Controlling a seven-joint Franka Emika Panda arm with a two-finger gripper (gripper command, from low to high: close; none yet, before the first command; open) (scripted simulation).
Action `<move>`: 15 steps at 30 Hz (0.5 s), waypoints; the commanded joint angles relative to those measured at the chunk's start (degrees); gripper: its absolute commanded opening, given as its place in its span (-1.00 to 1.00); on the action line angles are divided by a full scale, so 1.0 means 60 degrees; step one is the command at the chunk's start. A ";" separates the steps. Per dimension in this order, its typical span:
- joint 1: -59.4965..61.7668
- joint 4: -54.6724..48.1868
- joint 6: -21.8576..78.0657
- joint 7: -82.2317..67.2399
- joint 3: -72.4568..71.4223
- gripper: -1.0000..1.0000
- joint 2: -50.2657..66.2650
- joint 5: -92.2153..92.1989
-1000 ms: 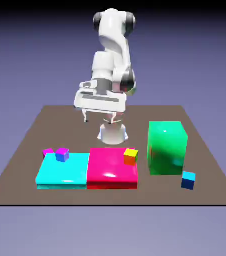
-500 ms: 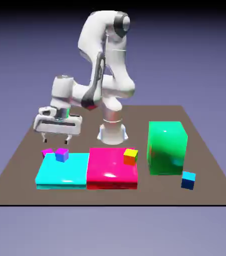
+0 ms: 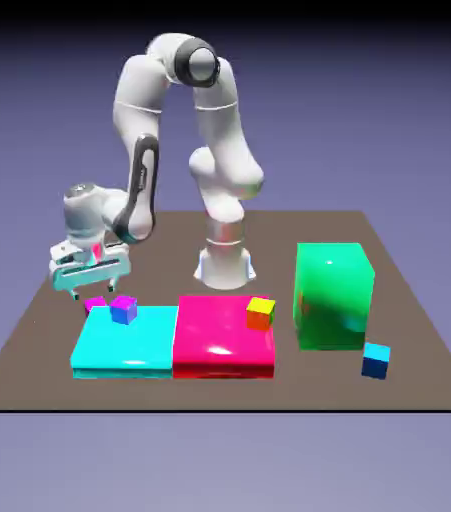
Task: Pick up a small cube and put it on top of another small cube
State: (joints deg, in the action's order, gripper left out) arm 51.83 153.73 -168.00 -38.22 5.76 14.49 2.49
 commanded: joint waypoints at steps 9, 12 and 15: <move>-0.0061 0.0080 0.0349 0.0035 0.0068 -1.00 -0.0429 0.0055; -0.0280 0.0222 0.1094 0.0162 0.0247 -1.00 -0.1374 0.0118; -0.1319 -0.0228 0.0708 0.0789 0.0602 -1.00 -0.1260 -0.0606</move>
State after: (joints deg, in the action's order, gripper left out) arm 43.93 152.36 -163.69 -33.48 9.37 6.93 -1.14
